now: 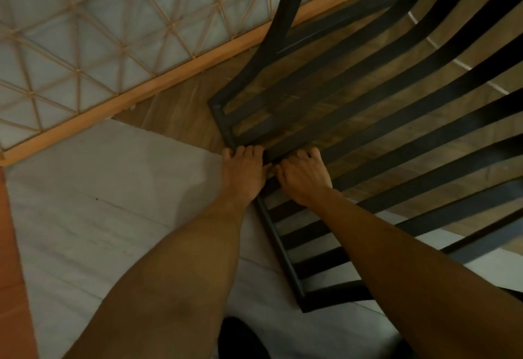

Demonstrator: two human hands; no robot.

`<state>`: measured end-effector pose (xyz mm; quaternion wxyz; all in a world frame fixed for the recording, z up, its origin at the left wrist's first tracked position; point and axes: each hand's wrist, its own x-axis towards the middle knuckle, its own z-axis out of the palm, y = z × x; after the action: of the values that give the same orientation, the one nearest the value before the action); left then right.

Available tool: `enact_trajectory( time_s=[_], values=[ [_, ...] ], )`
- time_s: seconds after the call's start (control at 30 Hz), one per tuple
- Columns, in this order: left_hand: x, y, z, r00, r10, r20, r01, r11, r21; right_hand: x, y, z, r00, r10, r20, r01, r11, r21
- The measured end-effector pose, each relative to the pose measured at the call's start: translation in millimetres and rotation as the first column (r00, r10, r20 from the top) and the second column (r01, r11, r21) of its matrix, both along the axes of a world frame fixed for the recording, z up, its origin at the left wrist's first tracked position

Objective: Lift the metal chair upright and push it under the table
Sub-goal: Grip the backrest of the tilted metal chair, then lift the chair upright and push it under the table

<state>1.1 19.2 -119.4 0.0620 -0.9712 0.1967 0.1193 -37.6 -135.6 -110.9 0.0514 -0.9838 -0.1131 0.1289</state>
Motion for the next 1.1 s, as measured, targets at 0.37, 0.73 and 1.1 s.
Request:
enact_trajectory(
  time_s=[0.37,0.73,1.1],
  values=[
    [-10.6,-3.9,67.0,0.986,0.033,-0.164,-0.049,0.994,-0.095,-9.5,-8.9,54.5,0.999,-0.03,0.02,0.028,0.995,0.094],
    [-36.5,-39.7,283.3,0.989,-0.059,-0.138,0.031,0.981,-0.193,-30.0,-52.7,242.0,0.987,-0.155,-0.051,0.162,0.975,0.154],
    [-22.8,-97.2,434.6,0.953,-0.3,0.041,0.297,0.902,-0.313,-33.0,-117.9,393.7,0.974,-0.184,-0.136,0.223,0.894,0.389]
  ],
)
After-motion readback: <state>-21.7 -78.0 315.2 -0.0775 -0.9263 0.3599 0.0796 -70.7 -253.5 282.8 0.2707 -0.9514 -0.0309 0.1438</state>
